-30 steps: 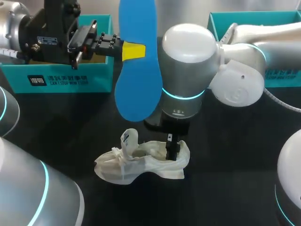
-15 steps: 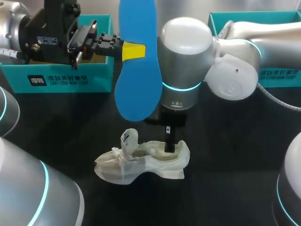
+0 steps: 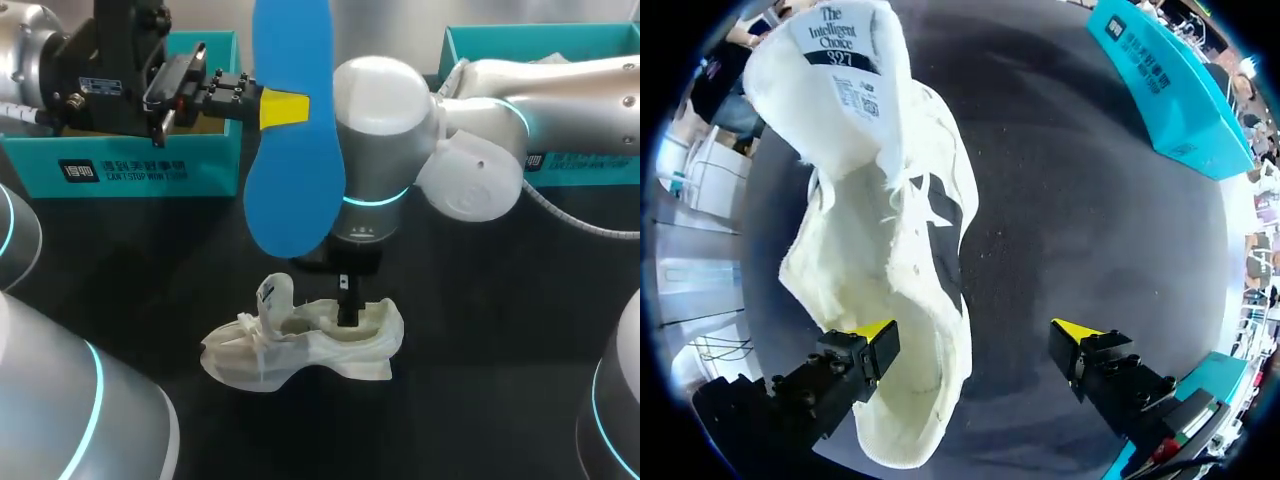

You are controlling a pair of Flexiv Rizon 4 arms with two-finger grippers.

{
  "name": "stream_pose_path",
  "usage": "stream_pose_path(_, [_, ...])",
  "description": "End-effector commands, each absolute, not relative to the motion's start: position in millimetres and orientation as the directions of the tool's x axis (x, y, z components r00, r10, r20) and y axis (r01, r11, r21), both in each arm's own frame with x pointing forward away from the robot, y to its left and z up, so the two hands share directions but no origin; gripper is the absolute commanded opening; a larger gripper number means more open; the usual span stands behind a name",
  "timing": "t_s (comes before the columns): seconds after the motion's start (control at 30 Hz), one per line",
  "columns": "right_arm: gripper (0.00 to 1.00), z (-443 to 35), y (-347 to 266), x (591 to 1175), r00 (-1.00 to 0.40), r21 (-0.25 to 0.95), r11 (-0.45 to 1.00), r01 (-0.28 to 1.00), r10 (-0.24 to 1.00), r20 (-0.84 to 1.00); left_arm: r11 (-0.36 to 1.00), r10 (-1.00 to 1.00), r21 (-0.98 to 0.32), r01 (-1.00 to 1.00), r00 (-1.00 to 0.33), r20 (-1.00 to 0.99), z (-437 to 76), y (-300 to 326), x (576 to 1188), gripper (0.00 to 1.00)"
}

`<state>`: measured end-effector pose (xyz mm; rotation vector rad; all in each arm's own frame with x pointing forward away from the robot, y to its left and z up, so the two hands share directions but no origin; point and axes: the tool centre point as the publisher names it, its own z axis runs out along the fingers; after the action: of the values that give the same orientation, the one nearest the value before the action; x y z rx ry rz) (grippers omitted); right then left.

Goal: Take the shoe out of the shoebox, open the shoe tongue, remove and reinsert the insole, then place the shoe into the shoebox

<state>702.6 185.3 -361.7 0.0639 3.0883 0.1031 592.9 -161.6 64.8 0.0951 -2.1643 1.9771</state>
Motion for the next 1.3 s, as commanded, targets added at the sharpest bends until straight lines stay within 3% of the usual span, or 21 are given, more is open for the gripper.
stream_pose_path(0.03, [1.00,-379,191,706,-0.999,0.068,0.997,0.022,0.025,-0.044,0.102,0.095,-0.977,-0.186,-0.976,0.196,65,-163,594,0.00])
stream_pose_path(0.2, [1.00,-389,194,710,-1.000,0.063,0.998,0.010,0.012,-0.028,0.102,0.095,-0.977,-0.186,-0.976,0.196,65,-163,594,0.00])
stream_pose_path(0.23, [0.95,-390,195,711,-1.000,0.063,0.998,0.009,0.011,-0.026,0.102,0.095,-0.977,-0.186,-0.976,0.196,65,-163,594,0.00])
stream_pose_path(0.27, [0.76,-391,195,711,-1.000,0.063,0.998,0.009,0.011,-0.025,0.102,0.095,-0.977,-0.186,-0.976,0.196,65,-163,594,0.00])
stream_pose_path(0.3, [0.50,-391,195,711,-1.000,0.061,0.998,0.008,0.009,-0.023,0.102,0.095,-0.977,-0.186,-0.976,0.196,65,-163,594,0.00])
stream_pose_path(0.33, [0.39,-391,196,711,-1.000,0.061,0.998,0.007,0.008,-0.023,0.102,0.095,-0.977,-0.186,-0.976,0.196,65,-163,594,0.00])
stream_pose_path(0.4, [0.00,-391,196,712,-1.000,0.060,0.998,0.001,0.002,-0.020,0.102,0.095,-0.977,-0.186,-0.976,0.196,65,-163,594,0.00])
stream_pose_path(0.97, [0.00,-382,194,702,-1.000,0.042,0.999,0.005,0.006,-0.023,0.102,0.095,-0.977,-0.186,-0.976,0.196,65,-163,594,0.00])
stream_pose_path(1.3, [0.00,-359,191,697,-0.996,0.063,0.994,0.085,0.086,-0.018,0.102,0.095,-0.977,-0.186,-0.976,0.196,65,-163,594,0.00])
